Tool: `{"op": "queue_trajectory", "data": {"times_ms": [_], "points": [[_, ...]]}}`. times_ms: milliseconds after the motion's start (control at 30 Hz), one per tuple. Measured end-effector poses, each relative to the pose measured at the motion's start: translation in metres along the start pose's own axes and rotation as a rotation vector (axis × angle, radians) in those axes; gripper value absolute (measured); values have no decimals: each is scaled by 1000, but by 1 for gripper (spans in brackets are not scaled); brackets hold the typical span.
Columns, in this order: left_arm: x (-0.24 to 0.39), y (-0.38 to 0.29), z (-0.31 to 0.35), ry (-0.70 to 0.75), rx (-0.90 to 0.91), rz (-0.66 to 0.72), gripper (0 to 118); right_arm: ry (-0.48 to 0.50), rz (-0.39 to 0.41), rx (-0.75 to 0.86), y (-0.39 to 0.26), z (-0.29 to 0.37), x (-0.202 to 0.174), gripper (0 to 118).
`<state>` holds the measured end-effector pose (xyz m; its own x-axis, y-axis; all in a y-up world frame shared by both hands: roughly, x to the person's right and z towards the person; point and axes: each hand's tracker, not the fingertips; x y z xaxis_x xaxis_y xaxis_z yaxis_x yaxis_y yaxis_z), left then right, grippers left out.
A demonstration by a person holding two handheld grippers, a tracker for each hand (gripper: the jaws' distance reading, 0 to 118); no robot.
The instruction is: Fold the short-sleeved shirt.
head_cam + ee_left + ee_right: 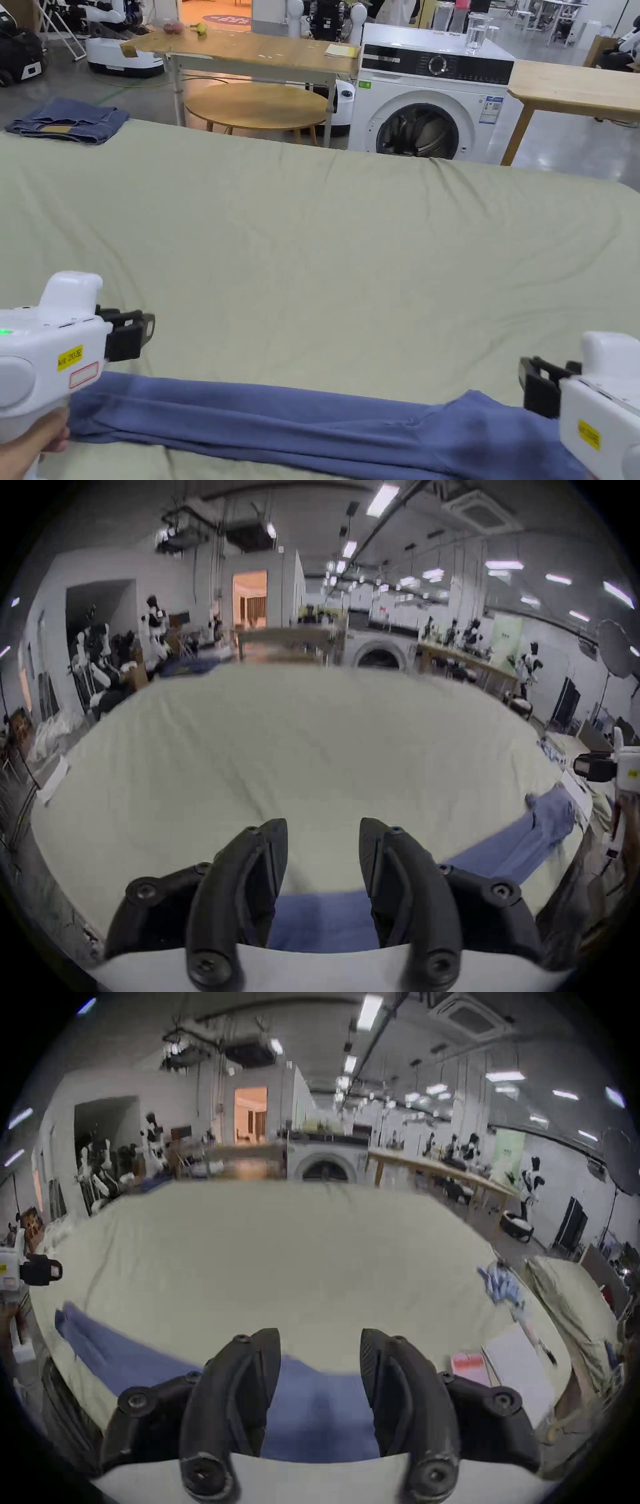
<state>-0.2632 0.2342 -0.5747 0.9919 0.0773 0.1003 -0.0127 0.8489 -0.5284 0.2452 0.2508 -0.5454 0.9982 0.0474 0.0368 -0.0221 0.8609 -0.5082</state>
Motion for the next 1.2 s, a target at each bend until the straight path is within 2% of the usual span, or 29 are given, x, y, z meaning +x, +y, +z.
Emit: {"op": "queue_trajectory", "data": {"times_ms": [200, 233, 333, 400, 433, 500, 600, 767, 867, 1000, 1067, 1133, 1200], "points": [[41, 14, -1, 58, 278, -55, 40, -31, -8, 287, 14, -10, -61, 47], [47, 16, -1, 80, 305, -61, 40, -30, -5, 321, 16, -11, -71, 40], [63, 19, 3, 113, 411, -59, 40, 3, -14, 421, 19, -11, -93, 30], [70, 18, 6, 143, 482, -77, 39, 1, -31, 445, 22, -11, -101, 8], [74, 18, 8, 159, 496, -87, 29, 12, -41, 444, 25, -11, -104, 0], [78, 19, 10, 196, 509, -98, 0, 57, -85, 469, 27, -11, -106, 0], [72, 21, 10, 176, 507, -69, 0, 48, -97, 463, 30, -14, -108, 0], [52, 25, 13, 188, 467, -24, 0, 46, -132, 437, 29, -17, -103, 0], [28, 27, 20, 147, 382, -3, 0, 44, -117, 434, 30, -18, -105, 0], [-15, 29, 24, 98, 158, 35, 0, 68, -83, 416, 30, -22, -108, 0], [-44, 25, 19, 20, -43, 91, 0, 77, -70, 406, 29, -24, -112, 0], [-69, 16, 13, -62, -152, 134, 0, 89, -58, 396, 28, -26, -116, 0], [-94, 4, 5, -132, -252, 218, 14, 98, -48, 386, 27, -30, -119, 0]]}}
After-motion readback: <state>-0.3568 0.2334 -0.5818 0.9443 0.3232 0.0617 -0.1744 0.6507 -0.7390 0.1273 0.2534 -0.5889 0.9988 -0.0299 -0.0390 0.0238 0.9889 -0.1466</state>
